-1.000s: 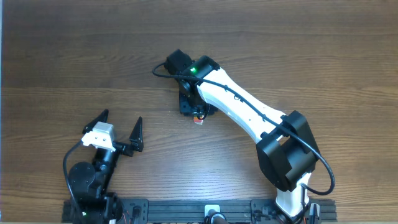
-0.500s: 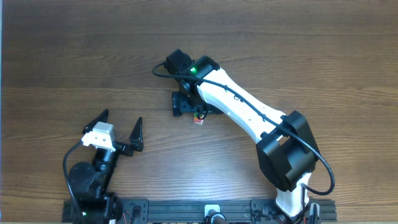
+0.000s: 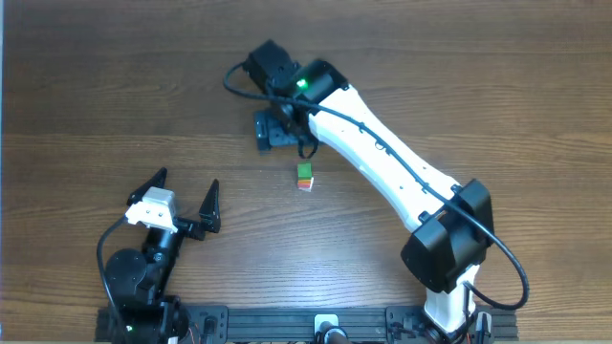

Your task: Stack Cubes

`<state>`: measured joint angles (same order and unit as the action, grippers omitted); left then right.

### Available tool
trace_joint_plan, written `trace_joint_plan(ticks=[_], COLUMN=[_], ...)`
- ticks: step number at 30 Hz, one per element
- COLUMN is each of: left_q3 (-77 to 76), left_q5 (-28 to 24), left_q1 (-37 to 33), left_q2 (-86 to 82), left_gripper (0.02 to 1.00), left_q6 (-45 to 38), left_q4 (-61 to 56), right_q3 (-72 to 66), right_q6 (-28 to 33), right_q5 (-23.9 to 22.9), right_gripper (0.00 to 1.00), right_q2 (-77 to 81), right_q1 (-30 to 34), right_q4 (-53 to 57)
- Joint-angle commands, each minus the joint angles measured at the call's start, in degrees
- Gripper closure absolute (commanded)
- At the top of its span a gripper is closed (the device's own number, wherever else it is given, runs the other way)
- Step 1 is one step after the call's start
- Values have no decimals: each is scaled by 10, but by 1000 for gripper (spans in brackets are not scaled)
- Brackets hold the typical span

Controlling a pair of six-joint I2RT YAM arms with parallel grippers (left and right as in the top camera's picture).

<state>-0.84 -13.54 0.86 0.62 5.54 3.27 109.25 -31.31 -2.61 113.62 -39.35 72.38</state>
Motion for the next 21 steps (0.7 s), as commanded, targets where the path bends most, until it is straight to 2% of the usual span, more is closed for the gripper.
trace_joint_plan(ticks=[1, 10, 21], left_q3=[5, 5, 5], left_q5=[-6, -6, -6], left_q1=[3, 3, 3], left_q2=[-2, -2, -2], left_gripper=[18, 20, 18], left_q6=[-8, -8, -8], left_q4=[-3, -3, -3], right_q3=[28, 70, 78], right_q6=[23, 49, 55], right_q5=[-15, 7, 6], right_gripper=[7, 7, 14], right_q2=[17, 128, 196], right_q1=[29, 56, 56], right_q4=[7, -11, -30])
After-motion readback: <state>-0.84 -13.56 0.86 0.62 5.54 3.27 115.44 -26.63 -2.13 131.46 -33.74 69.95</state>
